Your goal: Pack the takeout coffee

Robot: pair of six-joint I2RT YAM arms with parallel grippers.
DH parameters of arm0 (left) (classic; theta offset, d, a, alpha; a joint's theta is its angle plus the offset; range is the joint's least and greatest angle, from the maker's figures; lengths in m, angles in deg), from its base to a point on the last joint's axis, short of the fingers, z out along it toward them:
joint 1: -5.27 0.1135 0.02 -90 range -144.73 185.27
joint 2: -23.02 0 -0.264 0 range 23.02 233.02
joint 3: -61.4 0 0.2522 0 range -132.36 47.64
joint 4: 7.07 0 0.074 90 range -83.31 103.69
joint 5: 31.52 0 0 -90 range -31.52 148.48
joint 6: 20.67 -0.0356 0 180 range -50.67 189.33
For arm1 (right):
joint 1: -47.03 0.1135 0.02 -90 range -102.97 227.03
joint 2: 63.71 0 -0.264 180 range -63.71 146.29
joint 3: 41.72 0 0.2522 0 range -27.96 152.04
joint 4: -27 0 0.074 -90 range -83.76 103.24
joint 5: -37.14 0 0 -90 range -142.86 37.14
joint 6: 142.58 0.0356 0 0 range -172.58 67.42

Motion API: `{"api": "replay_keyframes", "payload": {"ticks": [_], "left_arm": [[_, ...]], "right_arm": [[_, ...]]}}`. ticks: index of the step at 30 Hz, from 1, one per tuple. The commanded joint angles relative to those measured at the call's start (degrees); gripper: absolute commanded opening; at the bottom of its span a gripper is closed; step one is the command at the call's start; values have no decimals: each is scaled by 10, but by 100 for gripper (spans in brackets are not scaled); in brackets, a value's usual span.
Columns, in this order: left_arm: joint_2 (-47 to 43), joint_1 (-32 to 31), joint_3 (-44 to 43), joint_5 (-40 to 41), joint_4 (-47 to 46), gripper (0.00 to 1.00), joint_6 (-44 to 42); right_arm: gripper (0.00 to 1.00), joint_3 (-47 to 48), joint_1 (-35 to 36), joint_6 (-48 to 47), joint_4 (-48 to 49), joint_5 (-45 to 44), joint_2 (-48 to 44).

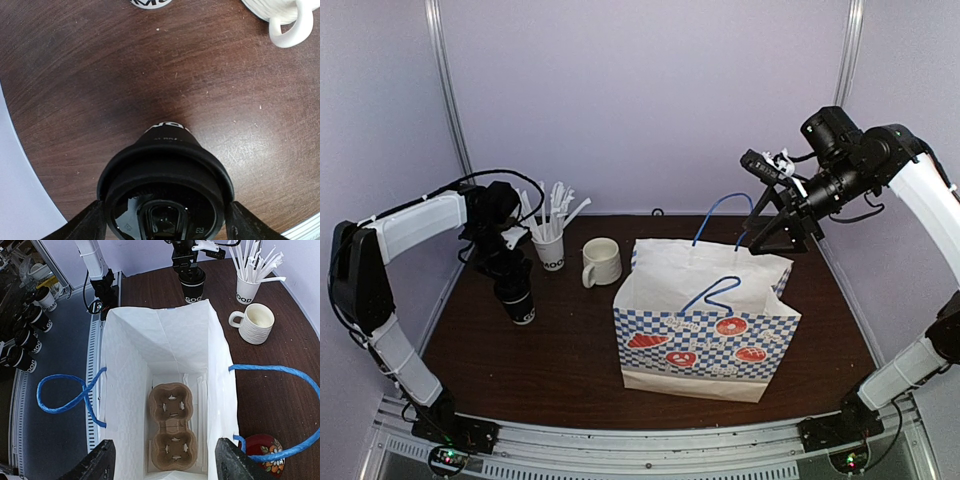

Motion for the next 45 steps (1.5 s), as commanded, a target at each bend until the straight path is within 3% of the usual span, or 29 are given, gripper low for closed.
{"api": "replay_keyframes", "payload": {"ticks": [1, 15, 25, 32, 36, 42, 45], "left_arm": [[8, 5, 1, 1, 5, 83, -6], [-30, 4, -41, -10, 57, 76, -2], [-114, -25, -83, -84, 68, 74, 12], [-145, -54, -109, -106, 69, 73, 22], [-152, -68, -126, -111, 68, 73, 23], [-160, -74, -169, -123, 71, 73, 13], [-160, -75, -192, -120, 81, 73, 7]], "right_arm": [[72, 7, -3, 6, 6, 2, -5], [71, 46, -25, 32, 9, -3, -6], [78, 37, -47, 106, 71, -114, 24], [79, 44, -45, 125, 82, -136, 61], [64, 57, -45, 134, 85, -106, 85], [15, 93, -6, 138, 67, -48, 124], [0, 125, 8, 141, 61, -41, 137]]}}
